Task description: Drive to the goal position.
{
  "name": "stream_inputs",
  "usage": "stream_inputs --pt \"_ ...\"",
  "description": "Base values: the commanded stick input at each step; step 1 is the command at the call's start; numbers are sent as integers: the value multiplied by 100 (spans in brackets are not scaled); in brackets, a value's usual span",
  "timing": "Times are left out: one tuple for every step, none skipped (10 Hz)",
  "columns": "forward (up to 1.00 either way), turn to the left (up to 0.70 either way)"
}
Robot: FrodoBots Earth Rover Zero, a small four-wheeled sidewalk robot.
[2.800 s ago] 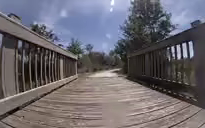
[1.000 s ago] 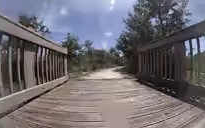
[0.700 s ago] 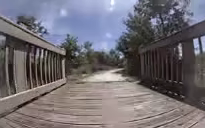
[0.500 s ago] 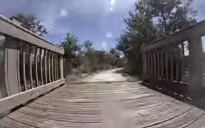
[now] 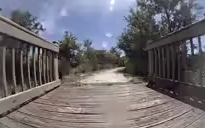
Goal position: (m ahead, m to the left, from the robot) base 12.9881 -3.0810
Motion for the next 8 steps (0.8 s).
stream_inputs --pt "70 0" --pt "70 0" --pt "70 0" --pt "70 0" --pt "70 0" --pt "70 0" --pt "70 0" --pt "70 0"
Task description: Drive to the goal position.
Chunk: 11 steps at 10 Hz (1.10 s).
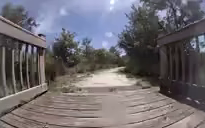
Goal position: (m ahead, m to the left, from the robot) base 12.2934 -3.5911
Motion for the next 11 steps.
stream_inputs --pt "70 0" --pt "70 0" --pt "70 0" --pt "70 0" --pt "70 0" --pt "70 0" --pt "70 0" --pt "70 0" --pt "70 0" --pt "70 0" --pt "70 0"
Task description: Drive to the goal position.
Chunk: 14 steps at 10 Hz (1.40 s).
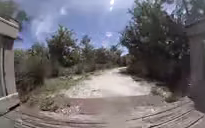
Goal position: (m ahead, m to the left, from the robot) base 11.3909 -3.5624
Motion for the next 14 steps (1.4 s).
stream_inputs --pt "70 0" --pt "70 0" --pt "70 0" --pt "70 0" --pt "70 0" --pt "70 0" --pt "70 0" --pt "70 0" --pt "70 0" --pt "70 0" --pt "70 0" --pt "70 0" --pt "70 0" --pt "70 0"
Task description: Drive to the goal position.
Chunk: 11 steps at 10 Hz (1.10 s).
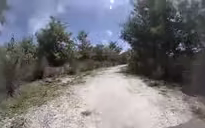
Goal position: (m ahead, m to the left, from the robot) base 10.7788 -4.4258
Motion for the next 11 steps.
stream_inputs --pt "70 0" --pt "70 0" --pt "70 0" --pt "70 0" --pt "70 0" --pt "70 0" --pt "70 0" --pt "70 0" --pt "70 0" --pt "70 0" --pt "70 0"
